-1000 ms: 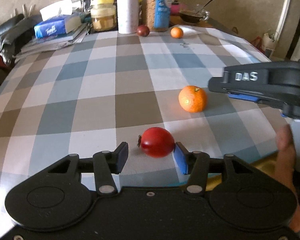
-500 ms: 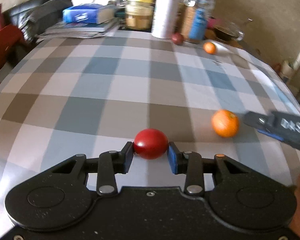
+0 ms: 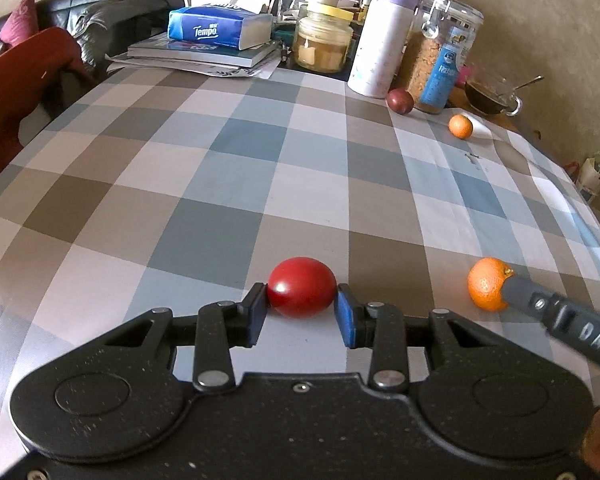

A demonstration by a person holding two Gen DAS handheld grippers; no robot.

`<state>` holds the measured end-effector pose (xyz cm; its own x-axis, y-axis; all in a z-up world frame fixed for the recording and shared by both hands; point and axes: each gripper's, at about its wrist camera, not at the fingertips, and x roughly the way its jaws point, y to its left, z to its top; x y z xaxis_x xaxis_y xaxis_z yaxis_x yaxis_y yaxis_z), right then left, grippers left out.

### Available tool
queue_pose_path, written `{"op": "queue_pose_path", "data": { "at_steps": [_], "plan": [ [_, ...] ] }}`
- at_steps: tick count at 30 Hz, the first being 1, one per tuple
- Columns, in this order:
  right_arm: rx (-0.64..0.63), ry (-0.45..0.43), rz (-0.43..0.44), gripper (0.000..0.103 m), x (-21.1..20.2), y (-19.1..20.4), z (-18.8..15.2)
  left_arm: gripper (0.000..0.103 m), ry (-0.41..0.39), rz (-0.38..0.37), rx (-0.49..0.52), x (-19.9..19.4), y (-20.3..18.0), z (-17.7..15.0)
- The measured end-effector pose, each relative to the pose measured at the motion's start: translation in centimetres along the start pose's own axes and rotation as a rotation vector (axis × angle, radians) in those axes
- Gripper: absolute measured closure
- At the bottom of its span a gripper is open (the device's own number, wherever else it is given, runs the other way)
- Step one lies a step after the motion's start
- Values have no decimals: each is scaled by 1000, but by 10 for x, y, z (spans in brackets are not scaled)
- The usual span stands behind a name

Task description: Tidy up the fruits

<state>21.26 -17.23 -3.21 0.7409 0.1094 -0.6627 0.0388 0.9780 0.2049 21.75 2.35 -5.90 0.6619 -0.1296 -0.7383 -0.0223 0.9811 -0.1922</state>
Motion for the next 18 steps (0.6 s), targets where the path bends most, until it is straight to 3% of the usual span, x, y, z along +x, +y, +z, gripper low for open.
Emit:
{"op": "queue_pose_path", "data": {
  "at_steps": [5, 18],
  "plan": [
    [-46, 37, -8, 68, 6, 10, -5, 57, -5, -4, -11, -1, 2, -1],
    [64, 122, 7, 68, 20, 3, -2, 57, -13, -15, -13, -1, 4, -1]
  ]
}}
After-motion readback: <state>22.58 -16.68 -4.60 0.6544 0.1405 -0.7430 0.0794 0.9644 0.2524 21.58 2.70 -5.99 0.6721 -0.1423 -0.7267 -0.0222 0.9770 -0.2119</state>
